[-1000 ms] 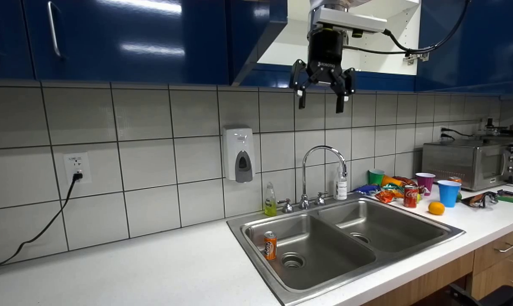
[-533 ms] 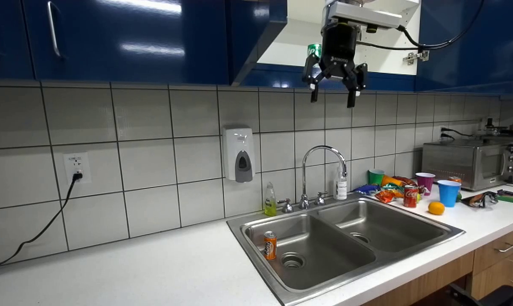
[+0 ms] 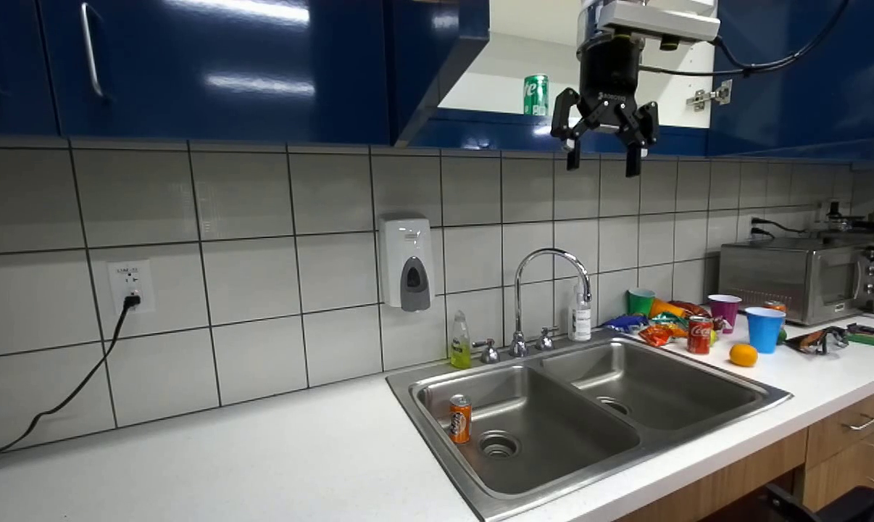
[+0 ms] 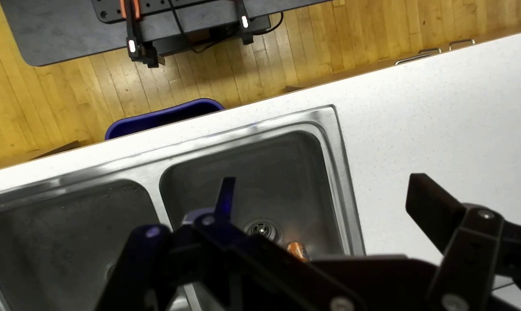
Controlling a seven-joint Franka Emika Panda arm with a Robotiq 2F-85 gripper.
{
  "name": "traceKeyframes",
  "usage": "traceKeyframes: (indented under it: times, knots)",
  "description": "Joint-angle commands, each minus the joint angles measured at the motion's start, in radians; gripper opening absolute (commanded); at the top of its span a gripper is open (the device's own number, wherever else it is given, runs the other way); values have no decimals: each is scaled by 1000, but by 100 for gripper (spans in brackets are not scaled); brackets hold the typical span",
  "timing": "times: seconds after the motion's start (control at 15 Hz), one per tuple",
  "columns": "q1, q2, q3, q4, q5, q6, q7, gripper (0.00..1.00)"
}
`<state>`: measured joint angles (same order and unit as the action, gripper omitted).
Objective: Remove the can from the cabinet
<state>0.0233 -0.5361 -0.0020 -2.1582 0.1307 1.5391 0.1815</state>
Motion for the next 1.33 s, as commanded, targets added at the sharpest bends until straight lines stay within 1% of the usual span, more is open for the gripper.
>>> traceKeyframes:
  times: [0.0,0.2,0.73,1.27]
  knots:
    - [-35,2,-3,36,-45,-38,-35,100]
    - [-45,4,-12,53,-75,-41,-40,100]
    - [-48,25,-48,116,-128,-33,-142,100]
    - [-55,71,-63,208,-144,0,-144,100]
